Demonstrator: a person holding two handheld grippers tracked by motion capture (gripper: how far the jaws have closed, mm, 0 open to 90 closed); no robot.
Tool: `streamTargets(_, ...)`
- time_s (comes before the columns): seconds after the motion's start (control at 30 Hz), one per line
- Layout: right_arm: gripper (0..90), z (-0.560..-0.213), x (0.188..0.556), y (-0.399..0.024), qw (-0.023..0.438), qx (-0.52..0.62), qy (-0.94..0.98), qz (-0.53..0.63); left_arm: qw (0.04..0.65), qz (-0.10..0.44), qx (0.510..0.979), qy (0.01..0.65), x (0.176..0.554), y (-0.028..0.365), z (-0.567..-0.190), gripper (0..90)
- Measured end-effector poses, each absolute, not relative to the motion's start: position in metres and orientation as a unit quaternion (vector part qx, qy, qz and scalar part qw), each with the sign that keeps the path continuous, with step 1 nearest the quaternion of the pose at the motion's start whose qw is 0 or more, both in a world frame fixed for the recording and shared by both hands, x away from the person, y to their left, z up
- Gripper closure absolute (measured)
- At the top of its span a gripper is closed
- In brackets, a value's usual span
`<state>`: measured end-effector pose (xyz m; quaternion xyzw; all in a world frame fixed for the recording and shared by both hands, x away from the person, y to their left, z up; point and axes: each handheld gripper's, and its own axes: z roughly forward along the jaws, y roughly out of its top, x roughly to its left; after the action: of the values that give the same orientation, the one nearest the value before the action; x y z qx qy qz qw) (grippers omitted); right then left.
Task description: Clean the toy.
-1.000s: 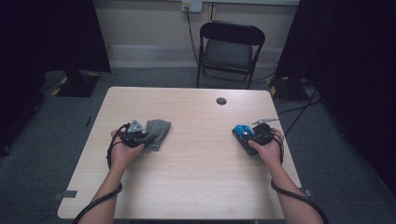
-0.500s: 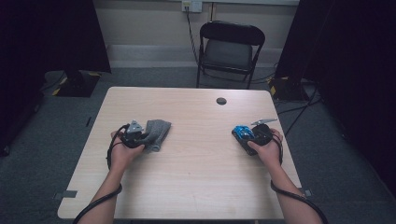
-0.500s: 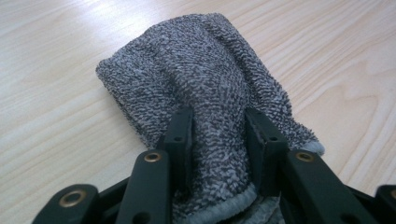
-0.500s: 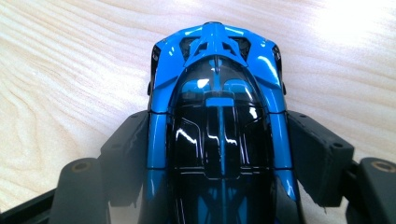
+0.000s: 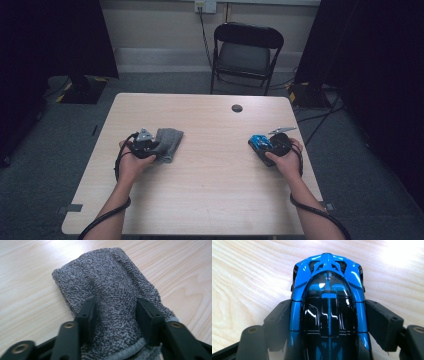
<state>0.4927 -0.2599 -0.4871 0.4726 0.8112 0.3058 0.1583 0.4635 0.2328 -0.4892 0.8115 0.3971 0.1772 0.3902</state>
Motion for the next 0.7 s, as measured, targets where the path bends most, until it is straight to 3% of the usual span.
streamTargets(0.3, 19.6, -0.486, 0.49, -0.263, 0.166, 0.472, 0.807, 0.314, 0.38, 0.186, 0.804, 0.418, 0.463, 0.232, -0.482, 25.4)
streamTargets(0.7, 16.6, -0.473, 0.487, -0.268, 0.176, 0.465, 0.806, 0.32, 0.376, 0.182, 0.808, 0.417, 0.46, 0.229, -0.473, 21.3)
